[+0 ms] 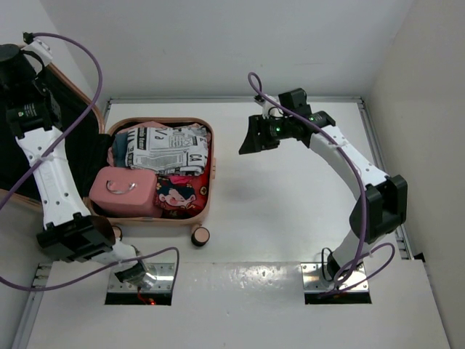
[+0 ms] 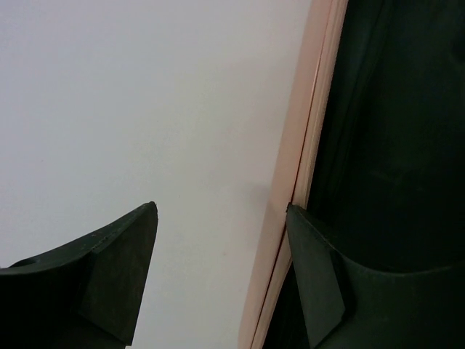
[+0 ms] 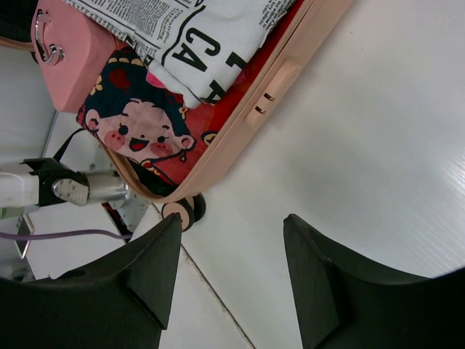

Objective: Pack the luggage

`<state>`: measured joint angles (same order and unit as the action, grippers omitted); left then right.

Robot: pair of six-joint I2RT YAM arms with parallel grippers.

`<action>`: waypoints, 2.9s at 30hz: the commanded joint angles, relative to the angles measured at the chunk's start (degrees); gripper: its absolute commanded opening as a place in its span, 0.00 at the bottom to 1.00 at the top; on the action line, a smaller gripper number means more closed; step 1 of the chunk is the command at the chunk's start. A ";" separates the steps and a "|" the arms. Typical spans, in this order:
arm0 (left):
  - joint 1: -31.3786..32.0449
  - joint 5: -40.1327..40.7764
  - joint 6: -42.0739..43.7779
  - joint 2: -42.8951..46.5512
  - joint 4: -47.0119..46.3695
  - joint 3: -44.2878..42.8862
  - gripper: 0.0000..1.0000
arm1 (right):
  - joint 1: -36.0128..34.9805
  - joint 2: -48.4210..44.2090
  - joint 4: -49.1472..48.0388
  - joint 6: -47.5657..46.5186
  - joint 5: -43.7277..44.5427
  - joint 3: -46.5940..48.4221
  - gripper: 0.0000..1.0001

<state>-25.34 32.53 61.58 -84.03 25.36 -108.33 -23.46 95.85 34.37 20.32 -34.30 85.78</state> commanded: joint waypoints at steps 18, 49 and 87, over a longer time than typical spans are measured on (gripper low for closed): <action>-2.51 -5.45 -7.44 -12.12 5.66 -12.25 0.60 | -0.18 1.97 -0.62 -1.24 -0.32 3.08 0.58; 85.64 12.98 -14.63 -20.92 -10.24 -31.08 0.99 | 5.71 -4.88 0.26 -1.59 1.26 -7.82 0.58; -14.11 -34.28 -42.17 17.51 22.71 36.70 0.73 | -21.18 -32.14 -2.73 -36.49 11.10 -36.03 0.44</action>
<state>-35.94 5.61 17.43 -62.83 48.10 -68.86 -42.78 63.44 32.25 -12.12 -25.02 48.40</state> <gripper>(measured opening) 0.737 0.446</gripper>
